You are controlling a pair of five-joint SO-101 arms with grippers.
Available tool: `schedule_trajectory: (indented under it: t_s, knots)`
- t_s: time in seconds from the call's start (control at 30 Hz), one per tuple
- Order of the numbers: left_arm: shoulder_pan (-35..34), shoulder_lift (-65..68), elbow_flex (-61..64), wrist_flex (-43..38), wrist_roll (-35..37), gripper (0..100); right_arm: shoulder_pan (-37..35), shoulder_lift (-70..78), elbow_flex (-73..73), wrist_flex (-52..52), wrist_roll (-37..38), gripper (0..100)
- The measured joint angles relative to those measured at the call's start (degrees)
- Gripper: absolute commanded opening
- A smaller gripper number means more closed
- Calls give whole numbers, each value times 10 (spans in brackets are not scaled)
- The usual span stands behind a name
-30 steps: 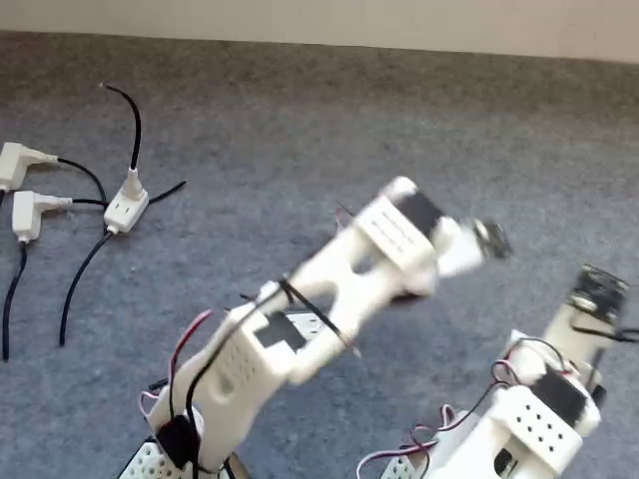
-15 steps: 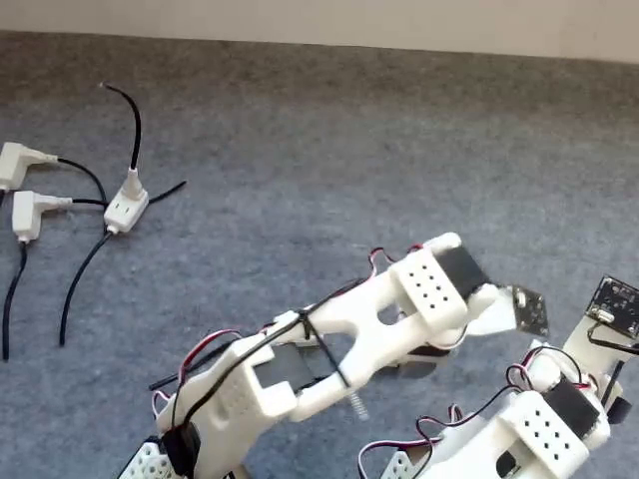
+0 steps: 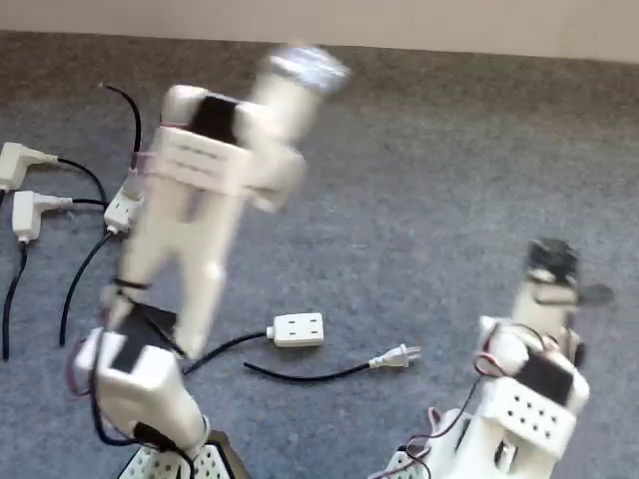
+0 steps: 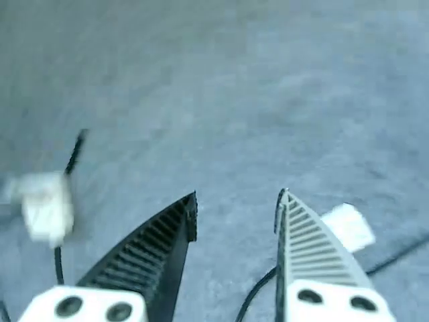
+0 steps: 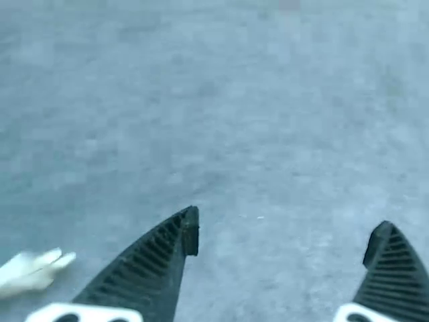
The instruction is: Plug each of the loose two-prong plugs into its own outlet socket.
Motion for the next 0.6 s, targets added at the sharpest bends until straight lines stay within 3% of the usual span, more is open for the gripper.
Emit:
schedule_trajectory:
  t_s: [0.1,0.2,0.3,0.47,0.6]
  knots:
    - [-125,-7,40,0,23,193,-120,69,-105,119,0,375]
    - [-211,-8,98,-3,-34,193,-250,164,-215,231,25,375]
    - [-285,-8,164,-57,-101,193,-366,258,-284,295,76,375]
    - [-402,-8,271,-173,-207,193,-520,324,-295,320,289,375]
    - [-471,-8,335,-240,-289,194,-559,338,-267,304,439,337]
